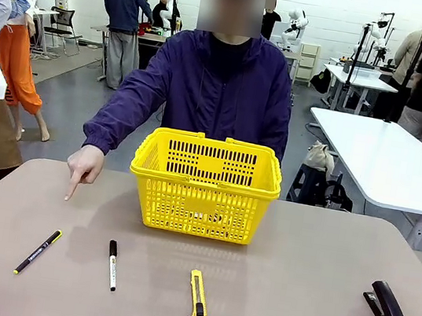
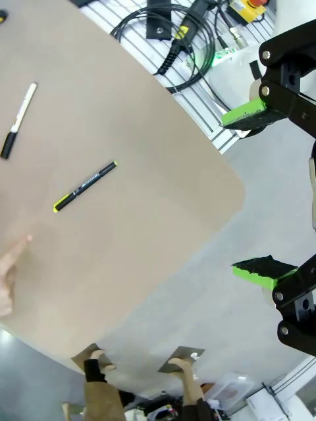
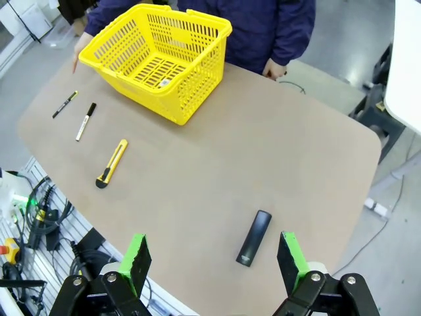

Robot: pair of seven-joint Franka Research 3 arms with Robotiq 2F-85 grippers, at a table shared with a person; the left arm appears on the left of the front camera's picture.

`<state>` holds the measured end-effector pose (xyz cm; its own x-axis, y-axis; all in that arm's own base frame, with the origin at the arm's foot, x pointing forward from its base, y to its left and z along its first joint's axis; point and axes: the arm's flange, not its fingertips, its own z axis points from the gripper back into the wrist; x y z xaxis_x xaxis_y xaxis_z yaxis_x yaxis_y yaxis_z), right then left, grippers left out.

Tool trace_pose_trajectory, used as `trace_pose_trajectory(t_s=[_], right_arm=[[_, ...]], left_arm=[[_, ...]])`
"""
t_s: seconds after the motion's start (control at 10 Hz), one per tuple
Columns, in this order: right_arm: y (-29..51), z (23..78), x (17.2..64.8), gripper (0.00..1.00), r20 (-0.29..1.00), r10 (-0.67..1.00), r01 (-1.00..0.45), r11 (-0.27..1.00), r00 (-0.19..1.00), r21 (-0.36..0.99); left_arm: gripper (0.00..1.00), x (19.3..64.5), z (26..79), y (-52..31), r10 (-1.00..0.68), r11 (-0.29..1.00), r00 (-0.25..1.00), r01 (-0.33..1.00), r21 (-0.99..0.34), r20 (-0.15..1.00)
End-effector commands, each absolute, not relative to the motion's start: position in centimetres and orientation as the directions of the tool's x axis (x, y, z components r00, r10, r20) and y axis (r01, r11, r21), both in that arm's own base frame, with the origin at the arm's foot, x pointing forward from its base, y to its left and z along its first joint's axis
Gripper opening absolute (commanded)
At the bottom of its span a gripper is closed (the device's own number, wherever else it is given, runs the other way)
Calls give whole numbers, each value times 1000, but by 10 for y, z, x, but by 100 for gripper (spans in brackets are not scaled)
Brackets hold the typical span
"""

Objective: Place the items the person wants into the basket.
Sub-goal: Pick up the item the person points to and place it in the Market Basket.

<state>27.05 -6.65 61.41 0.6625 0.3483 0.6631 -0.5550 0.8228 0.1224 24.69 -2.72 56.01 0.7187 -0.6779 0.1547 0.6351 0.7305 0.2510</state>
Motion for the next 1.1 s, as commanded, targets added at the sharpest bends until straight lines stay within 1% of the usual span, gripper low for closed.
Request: trace_pose_trajectory(t_s=[0.0, 0.1, 0.2, 0.5, 0.6, 1.0], right_arm=[[-65, 614, 271, 100, 649, 341, -531, 839, 680, 115], [-65, 614, 271, 100, 649, 341, -531, 839, 680, 115], [-65, 614, 271, 100, 649, 341, -531, 839, 680, 115], [-65, 614, 271, 100, 649, 341, -531, 839, 680, 115], [-65, 614, 271, 100, 649, 341, -531, 839, 680, 115], [-65, 614, 271, 100, 649, 341, -531, 839, 680, 115]], left_arm=[[100, 233, 493, -23, -609, 790, 766, 561, 247, 206], [100, 233, 485, -23, -556, 830, 797, 523, 191, 236], [100, 233, 480, -21, -531, 847, 812, 503, 173, 243], [100, 238, 500, -15, -494, 868, 813, 478, 132, 307], [100, 266, 552, -20, -529, 848, 818, 503, 167, 226], [100, 266, 552, -20, -529, 848, 818, 503, 167, 226]])
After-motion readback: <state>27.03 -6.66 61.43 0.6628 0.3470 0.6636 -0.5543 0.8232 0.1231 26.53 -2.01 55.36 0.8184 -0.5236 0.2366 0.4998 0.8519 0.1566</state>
